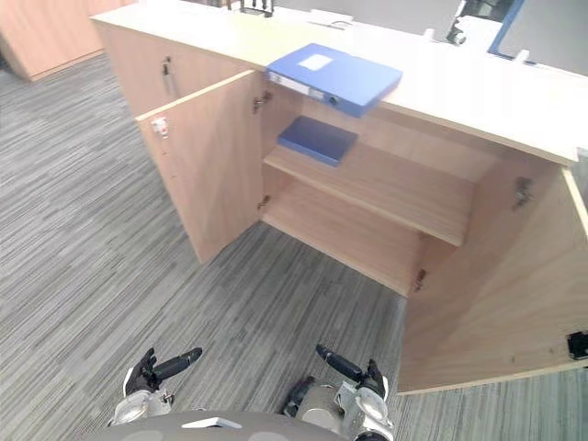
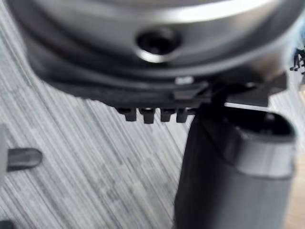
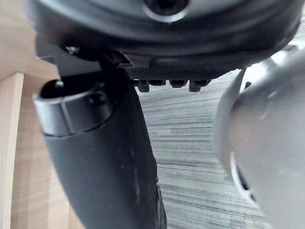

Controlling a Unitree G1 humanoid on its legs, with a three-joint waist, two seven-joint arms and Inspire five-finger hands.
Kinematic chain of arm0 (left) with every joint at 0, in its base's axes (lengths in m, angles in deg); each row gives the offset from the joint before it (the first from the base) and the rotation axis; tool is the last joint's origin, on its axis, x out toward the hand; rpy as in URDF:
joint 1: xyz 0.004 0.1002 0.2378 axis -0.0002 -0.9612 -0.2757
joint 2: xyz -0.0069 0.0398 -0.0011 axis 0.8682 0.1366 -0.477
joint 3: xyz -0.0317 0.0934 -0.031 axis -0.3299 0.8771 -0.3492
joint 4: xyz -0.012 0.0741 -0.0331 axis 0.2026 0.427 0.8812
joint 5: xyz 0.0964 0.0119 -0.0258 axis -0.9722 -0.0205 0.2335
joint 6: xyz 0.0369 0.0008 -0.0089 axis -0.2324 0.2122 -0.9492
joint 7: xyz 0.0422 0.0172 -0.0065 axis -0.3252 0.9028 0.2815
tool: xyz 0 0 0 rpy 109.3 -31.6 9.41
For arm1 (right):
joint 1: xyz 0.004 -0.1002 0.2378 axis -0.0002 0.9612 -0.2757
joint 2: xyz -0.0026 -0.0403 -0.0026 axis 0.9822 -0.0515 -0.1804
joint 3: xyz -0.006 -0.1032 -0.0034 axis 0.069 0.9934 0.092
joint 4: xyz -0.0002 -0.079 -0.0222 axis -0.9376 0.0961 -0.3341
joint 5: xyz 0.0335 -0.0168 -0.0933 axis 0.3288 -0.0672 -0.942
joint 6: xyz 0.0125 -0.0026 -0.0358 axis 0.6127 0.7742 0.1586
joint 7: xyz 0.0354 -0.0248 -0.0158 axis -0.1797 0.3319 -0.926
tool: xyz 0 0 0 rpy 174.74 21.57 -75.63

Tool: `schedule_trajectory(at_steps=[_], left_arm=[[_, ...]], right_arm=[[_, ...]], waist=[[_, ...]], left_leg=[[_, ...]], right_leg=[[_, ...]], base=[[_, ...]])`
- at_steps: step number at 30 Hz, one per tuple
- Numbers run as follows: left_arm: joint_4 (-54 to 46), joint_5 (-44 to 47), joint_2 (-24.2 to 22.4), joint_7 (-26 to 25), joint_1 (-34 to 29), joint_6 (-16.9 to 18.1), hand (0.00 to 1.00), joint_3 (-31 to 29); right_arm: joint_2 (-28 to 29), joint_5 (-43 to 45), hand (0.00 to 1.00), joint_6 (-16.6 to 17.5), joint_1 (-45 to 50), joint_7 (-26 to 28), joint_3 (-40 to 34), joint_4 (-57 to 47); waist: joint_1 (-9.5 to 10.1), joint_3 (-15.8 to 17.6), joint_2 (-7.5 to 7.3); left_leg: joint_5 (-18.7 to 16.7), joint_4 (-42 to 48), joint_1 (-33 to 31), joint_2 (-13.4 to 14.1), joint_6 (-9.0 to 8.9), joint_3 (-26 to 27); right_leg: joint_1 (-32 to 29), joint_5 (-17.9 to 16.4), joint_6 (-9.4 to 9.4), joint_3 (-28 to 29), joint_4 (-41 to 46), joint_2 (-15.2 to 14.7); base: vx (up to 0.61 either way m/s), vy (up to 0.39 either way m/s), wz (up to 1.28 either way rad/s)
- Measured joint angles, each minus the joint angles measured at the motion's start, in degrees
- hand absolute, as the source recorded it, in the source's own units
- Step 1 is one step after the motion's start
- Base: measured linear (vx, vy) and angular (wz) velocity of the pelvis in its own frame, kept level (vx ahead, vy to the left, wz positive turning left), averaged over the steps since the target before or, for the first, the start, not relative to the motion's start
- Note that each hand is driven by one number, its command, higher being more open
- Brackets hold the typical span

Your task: Walk over to the cabinet, pick up the folder, carry it to the office cabinet, place the folder inside the office cabinet, then close the office cabinet door

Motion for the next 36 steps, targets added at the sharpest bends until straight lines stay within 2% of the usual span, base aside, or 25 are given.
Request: schedule_trajectory(at_steps=[1,2,3,6,8,9,10,11,12,13,14,15,16,19,22,23,24,25,26,27,28,30,31,34,36], left_arm=[[-0.71,-0.07,-0.25,0.4,0.13,0.0,1.0,0.0],[-0.88,-0.15,-0.59,0.51,0.22,-0.02,1.0,-0.06],[-0.85,-0.2,-0.77,0.42,0.3,-0.04,1.0,-0.11],[-0.66,-0.41,-1.18,0.85,-0.12,-0.13,1.0,-0.04],[0.88,-0.41,-0.16,1.0,0.28,-0.34,1.0,0.66],[0.91,-0.38,0.19,1.03,0.32,-0.36,1.0,0.68],[0.93,-0.38,0.23,1.02,0.34,-0.36,1.0,0.69],[0.89,-0.37,0.36,1.03,0.47,-0.35,1.0,0.71],[0.6,-0.27,0.36,0.92,0.43,-0.32,1.0,0.52],[0.62,-0.26,0.39,0.87,0.38,-0.32,1.0,0.53],[0.62,-0.25,0.64,0.77,0.21,-0.34,1.0,0.66],[0.34,-0.23,1.07,0.54,-0.14,-0.16,1.0,0.72],[0.31,-0.22,1.23,0.43,-0.26,-0.14,1.0,0.82],[-0.89,0.61,2.2,-0.64,-0.04,0.44,1.0,2.95],[-3.19,2.29,2.5,-0.93,0.42,1.19,1.0,3.18],[-3.69,2.32,2.45,-1.46,0.44,1.19,1.0,3.23],[-3.88,2.32,2.35,-1.72,0.52,1.2,1.0,3.28],[-3.89,2.32,1.97,-2.39,0.06,1.2,1.0,3.96],[-3.8,2.31,2.43,-2.78,-0.17,1.02,1.0,5.03],[-4.24,2.31,2.82,-3.02,-0.07,0.92,1.0,5.08],[-6.46,2.31,4.23,-3.45,-0.42,0.93,1.0,4.99],[-10.8,2.34,4.72,-4.15,-1.69,0.9,1.0,5.29],[-14.85,2.7,4.79,-4.64,-2.92,0.91,1.0,6.2],[-26.03,4.83,4.75,-5.12,-5.39,1.53,1.0,8.34],[-30.48,7.41,4.76,-4.83,-6.36,3.58,1.0,9.47]], right_arm=[[0.17,0.42,1.0,-1.05,0.52,-0.11,-0.28,0.15],[0.1,0.54,1.0,-1.19,0.34,-0.15,-0.21,0.11],[-0.17,0.5,1.0,-1.14,0.17,-0.12,-0.11,0.05],[-0.87,-0.25,1.0,-1.14,-0.89,-0.1,0.25,0.86],[-0.56,-0.2,1.0,-1.1,-1.88,-0.23,1.11,2.19],[0.01,-0.09,1.0,-1.08,-1.96,-0.46,1.24,2.51],[0.15,-0.07,1.0,-1.05,-1.97,-0.55,1.37,2.52],[0.57,0.12,1.0,-0.93,-2.06,-0.86,2.24,2.28],[0.63,0.48,1.0,-0.6,-2.49,-0.96,3.62,2.23],[0.61,0.64,1.0,-0.6,-2.67,-0.97,3.88,2.31],[0.74,1.75,1.0,-0.59,-3.33,-1.06,4.96,2.91],[0.99,1.94,1.0,-0.64,-4.26,-1.06,5.75,3.38],[0.98,1.94,1.0,-0.64,-4.38,-1.16,6.24,3.67],[0.51,1.77,1.0,-0.66,-5.83,-1.25,7.54,6.83],[-0.14,1.78,1.0,-0.78,-6.18,-1.38,7.83,7.46],[-0.72,1.73,1.0,-0.77,-6.01,-1.51,7.9,7.45],[-1.16,1.7,1.0,-0.74,-5.84,-1.57,8.01,7.36],[-2.46,1.6,1.0,-0.7,-5.07,-1.61,8.5,7.17],[-3.11,1.54,1.0,-0.9,-4.87,-1.69,8.62,7.3],[-2.83,1.47,1.0,-1.07,-4.75,-1.76,8.73,7.3],[-1.9,0.48,1.0,-1.08,-4.66,-1.78,8.85,7.09],[-1.01,-0.46,1.0,-1.01,-4.52,-1.86,8.88,6.5],[-0.75,-0.42,1.0,-1.01,-4.53,-1.85,9.16,5.68],[-0.6,-0.6,1.0,-1.01,-4.28,-1.21,9.65,4.19],[-0.62,-0.81,1.0,-1.1,-4.14,-0.89,10.82,3.95]], waist=[[0.05,-0.13,-0.71],[0.01,-0.15,-1.15],[-0.1,0.14,-0.7],[0.02,-0.67,1.01],[0.01,-0.88,0.41],[0.01,-1.21,-0.19],[-0.01,-1.26,-0.3],[-0.38,-1.41,-0.37],[-0.14,-1.4,0.6],[0.01,-1.39,0.95],[0.4,-1.68,1.93],[0.45,-1.71,2.02],[0.5,-1.6,1.83],[0.81,-0.93,0.89],[1.67,1.43,-0.84],[1.67,1.66,-0.97],[1.6,1.5,-0.69],[1.58,0.94,1.18],[1.4,1.07,1.89],[1.08,1.23,0.55],[1.06,1.21,-2.03],[1.08,1.17,-3.38],[1.25,1.23,-3.27],[1.72,0.68,-1.58],[1.69,0.21,-0.92]], left_leg=[[-0.9,0.73,0.19,0.2,-1.0,-0.41],[-1.49,1.02,0.7,1.2,-2.04,-0.77],[-1.75,0.82,0.99,2.05,-2.66,-1.19],[-1.01,-0.86,1.55,6.45,-4.42,-2.32],[-1.83,2.49,1.56,10.55,-4.52,-4.4],[-2.12,6.72,0.6,12.4,-4.54,-6.16],[-2.23,8.24,0.2,12.87,-4.49,-6.58],[-2.64,17.19,-2.61,15.34,-4.27,-8.18],[-1.62,33.1,-7.95,19.57,-2.58,-10.2],[-1.13,36.69,-8.9,20.35,-2.13,-10.54],[0.5,48.0,-12.13,22.91,-1.4,-11.59],[0.98,55.31,-14.25,23.61,-1.39,-11.64],[0.93,57.49,-15.21,23.55,-1.37,-11.58],[-0.28,57.62,-21.18,21.94,-1.21,-11.75],[-1.38,41.7,-24.25,16.53,-2.14,-13.35],[-0.48,30.68,-24.71,12.92,-3.43,-16.35],[0.98,24.79,-24.72,11.41,-4.22,-18.3],[8.87,14.56,-24.7,9.56,-4.73,-21.93],[12.1,12.76,-24.77,8.41,-3.07,-22.57],[12.52,11.09,-23.92,6.86,-2.64,-22.68],[13.72,6.66,-22.35,4.4,-1.41,-21.55],[15.26,1.89,-20.43,1.78,-0.04,-20.6],[16.02,-0.83,-18.75,0.5,0.71,-19.96],[18.5,-7.32,-15.7,-1.39,1.77,-19.88],[20.02,-10.8,-14.34,-2.11,2.08,-20.02]], right_leg=[[-0.05,1.12,-1.06,0.17,-2.32,-0.39],[0.72,2.07,-3.9,-0.23,-2.21,0.64],[1.24,1.56,-4.41,-0.87,-2.6,1.7],[2.5,-1.03,-4.69,-2.34,-6.03,8.3],[5.47,-2.36,-4.91,-3.16,-9.65,13.32],[7.08,-2.99,-4.85,-3.14,-11.33,15.07],[7.51,-3.07,-4.77,-3.05,-11.82,15.52],[9.57,-3.23,-4.79,-2.68,-13.91,17.3],[12.38,-3.18,-4.89,-1.24,-16.24,19.95],[12.95,-3.16,-4.91,-0.72,-16.63,20.5],[14.98,-3.1,-5.08,1.44,-17.54,21.94],[17.12,-3.1,-5.21,3.5,-18.56,22.28],[18.14,-3.07,-5.34,4.67,-19.02,22.25],[21.2,-2.96,-5.24,8.66,-20.23,20.44],[23.51,-2.3,-4.1,11.78,-20.32,16.08],[23.73,-2.21,-2.73,12.47,-20.49,14.63],[23.71,-2.17,-1.61,12.77,-20.72,14.26],[23.72,-2.21,0.72,13.43,-21.45,14.81],[24.3,-2.84,3.05,14.29,-21.45,14.71],[24.23,-2.55,3.46,14.08,-21.44,13.47],[23.58,-2.72,3.86,14.11,-21.26,10.74],[23.03,-2.0,4.92,14.25,-21.04,8.3],[23.13,-1.26,5.98,14.43,-20.95,7.12],[23.09,0.37,6.2,14.41,-21.02,5.85],[22.88,0.64,6.32,14.41,-21.03,5.49]], base=[[0.33,-0.248,0.09],[0.4,-0.295,0.08],[0.29,-0.195,0.02],[0.32,-0.237,-0.09],[0.3,-0.259,-0.07],[0.23,-0.189,-0.04],[0.23,-0.175,-0.07],[0.22,-0.165,-0.27],[0.21,-0.155,-0.36],[0.21,-0.102,-0.79],[0.23,-0.014,-0.88],[0.24,0.029,-0.92],[0.23,0.074,-0.71],[0.2,0.13,-0.68],[0.24,0.271,-0.59],[0.22,0.288,-0.32],[0.17,0.244,-0.36],[0.23,0.346,-0.2],[0.23,0.328,-0.04],[0.28,0.347,0.13],[0.22,0.194,0.15],[0.19,0.174,0.04],[0.13,0.151,-0.05],[0.08,0.112,0.02],[0.04,0.067,0.07]])
